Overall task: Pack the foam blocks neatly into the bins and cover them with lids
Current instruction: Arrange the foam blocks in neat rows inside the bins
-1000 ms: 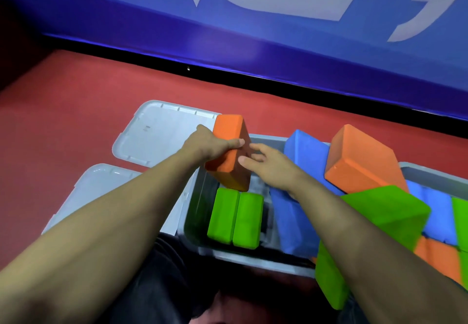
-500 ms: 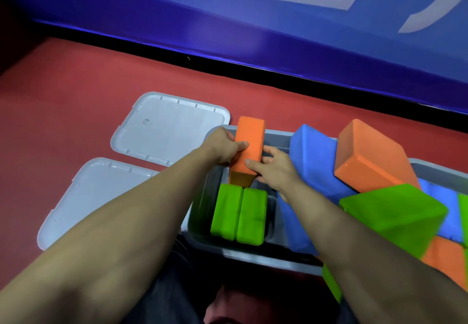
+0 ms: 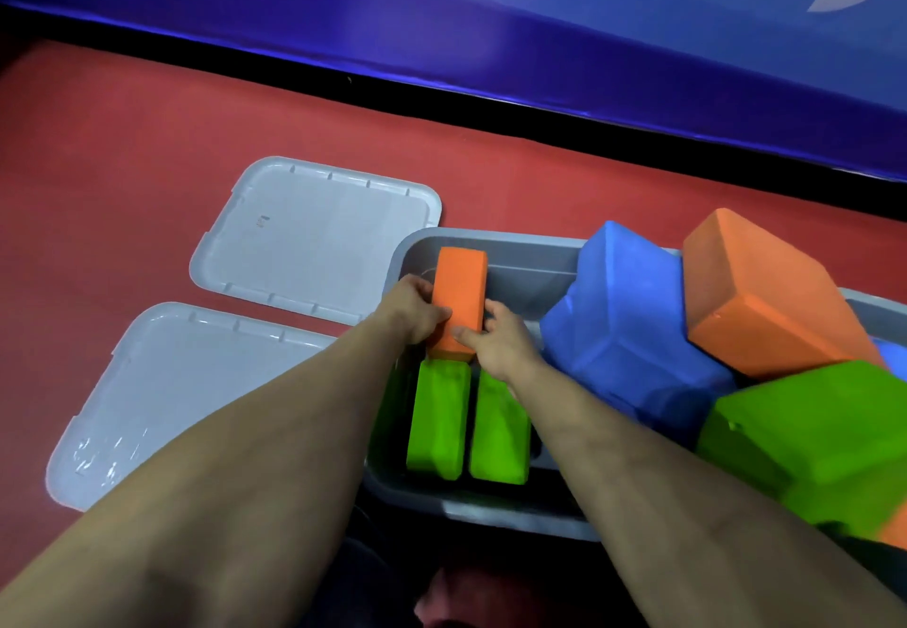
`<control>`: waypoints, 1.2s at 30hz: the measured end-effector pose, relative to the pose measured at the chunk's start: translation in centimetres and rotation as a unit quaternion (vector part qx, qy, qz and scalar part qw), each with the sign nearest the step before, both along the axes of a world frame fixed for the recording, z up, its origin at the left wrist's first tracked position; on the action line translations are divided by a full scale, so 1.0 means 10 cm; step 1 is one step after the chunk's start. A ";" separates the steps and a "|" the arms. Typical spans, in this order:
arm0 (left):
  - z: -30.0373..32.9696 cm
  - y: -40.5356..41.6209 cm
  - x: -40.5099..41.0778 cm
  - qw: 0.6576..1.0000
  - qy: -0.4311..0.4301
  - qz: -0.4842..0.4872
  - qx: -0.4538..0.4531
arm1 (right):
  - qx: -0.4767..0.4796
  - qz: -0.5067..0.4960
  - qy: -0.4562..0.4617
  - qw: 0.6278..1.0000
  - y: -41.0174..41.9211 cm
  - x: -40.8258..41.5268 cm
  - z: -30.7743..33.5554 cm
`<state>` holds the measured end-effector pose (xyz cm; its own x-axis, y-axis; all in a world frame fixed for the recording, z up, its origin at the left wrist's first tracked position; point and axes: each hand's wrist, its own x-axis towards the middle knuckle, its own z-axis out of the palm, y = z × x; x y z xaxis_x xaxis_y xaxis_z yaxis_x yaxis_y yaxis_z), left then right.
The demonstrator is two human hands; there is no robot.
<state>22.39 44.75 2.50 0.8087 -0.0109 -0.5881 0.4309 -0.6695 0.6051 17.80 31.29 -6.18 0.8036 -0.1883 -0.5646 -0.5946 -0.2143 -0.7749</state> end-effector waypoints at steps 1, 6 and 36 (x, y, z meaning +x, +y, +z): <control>-0.06 0.02 -0.01 1.000 0.004 0.005 -0.003 | -0.002 -0.005 0.005 1.000 0.04 0.02 -0.18; -0.30 0.05 0.03 0.998 0.001 0.049 -0.027 | -0.015 -0.043 0.024 0.999 0.17 0.10 -0.12; 0.06 0.04 0.17 0.999 0.051 -0.017 0.006 | -0.142 0.054 -0.059 0.987 0.18 -0.19 0.91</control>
